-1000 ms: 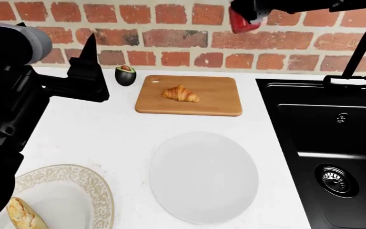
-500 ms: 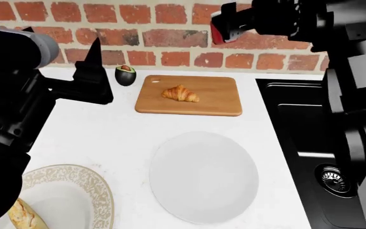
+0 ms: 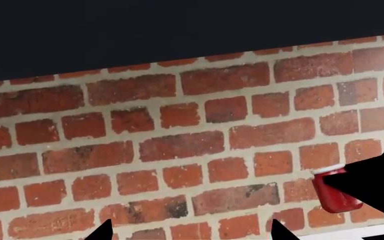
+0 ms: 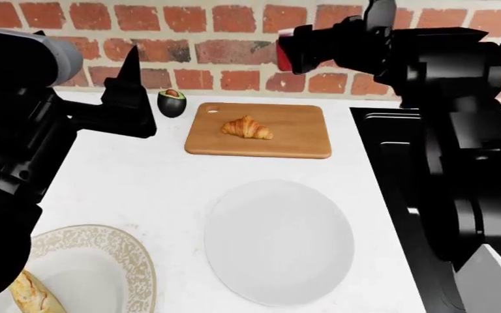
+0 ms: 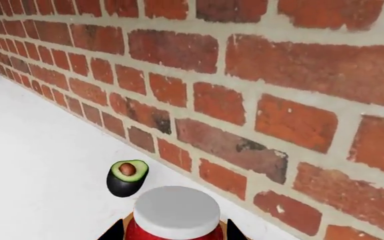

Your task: From the different types of pastries on the counter, select a croissant and place it on the cutting board. Then retrieve a jar of jam from the cabinet and place it alongside the croissant on the cutting board.

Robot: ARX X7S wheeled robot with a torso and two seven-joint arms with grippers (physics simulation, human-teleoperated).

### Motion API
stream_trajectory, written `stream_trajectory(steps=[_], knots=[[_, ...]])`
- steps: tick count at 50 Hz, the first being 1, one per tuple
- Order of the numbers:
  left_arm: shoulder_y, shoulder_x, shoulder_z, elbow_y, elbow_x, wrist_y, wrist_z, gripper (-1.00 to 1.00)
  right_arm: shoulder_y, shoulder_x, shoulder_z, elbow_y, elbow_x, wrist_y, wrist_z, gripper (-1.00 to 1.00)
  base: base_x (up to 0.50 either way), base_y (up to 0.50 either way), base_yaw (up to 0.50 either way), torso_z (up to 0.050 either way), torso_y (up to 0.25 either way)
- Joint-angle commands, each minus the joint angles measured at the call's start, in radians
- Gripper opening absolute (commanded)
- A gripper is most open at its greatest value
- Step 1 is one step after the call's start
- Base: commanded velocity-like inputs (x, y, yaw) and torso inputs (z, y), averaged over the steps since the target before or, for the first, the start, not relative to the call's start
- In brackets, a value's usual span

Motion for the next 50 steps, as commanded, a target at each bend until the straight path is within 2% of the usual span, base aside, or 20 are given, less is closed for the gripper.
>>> stream_trajectory(steps=[1,14,27,35,50], knots=[[-0.006,0.004,0.006,-0.002,0.002,-0.002,-0.001,1.0,-0.044,-0.003,0.079,-0.001,-0.015,-0.088,0.004,-1.0,0.0,0.0,0.0,0.0,0.0],[0.0,0.003,0.007,-0.002,0.007,0.004,0.003,1.0,-0.076,0.0,0.049,-0.001,-0.058,-0.084,0.025,-1.0,0.0,0.0,0.0,0.001,0.001],[0.001,0.001,0.007,-0.003,0.007,0.007,0.002,1.0,-0.034,0.0,0.033,-0.001,-0.06,-0.019,0.029,-1.0,0.0,0.0,0.0,0.0,0.001],[0.006,0.007,0.02,-0.008,0.029,0.008,0.014,1.0,-0.139,-0.005,0.09,0.0,-0.028,-0.177,0.037,-1.0,0.0,0.0,0.0,0.0,0.001],[0.005,-0.001,0.031,0.008,0.062,0.008,0.033,1.0,-0.177,-0.007,0.096,0.0,-0.055,-0.241,0.044,-1.0,0.0,0.0,0.0,0.0,0.001]])
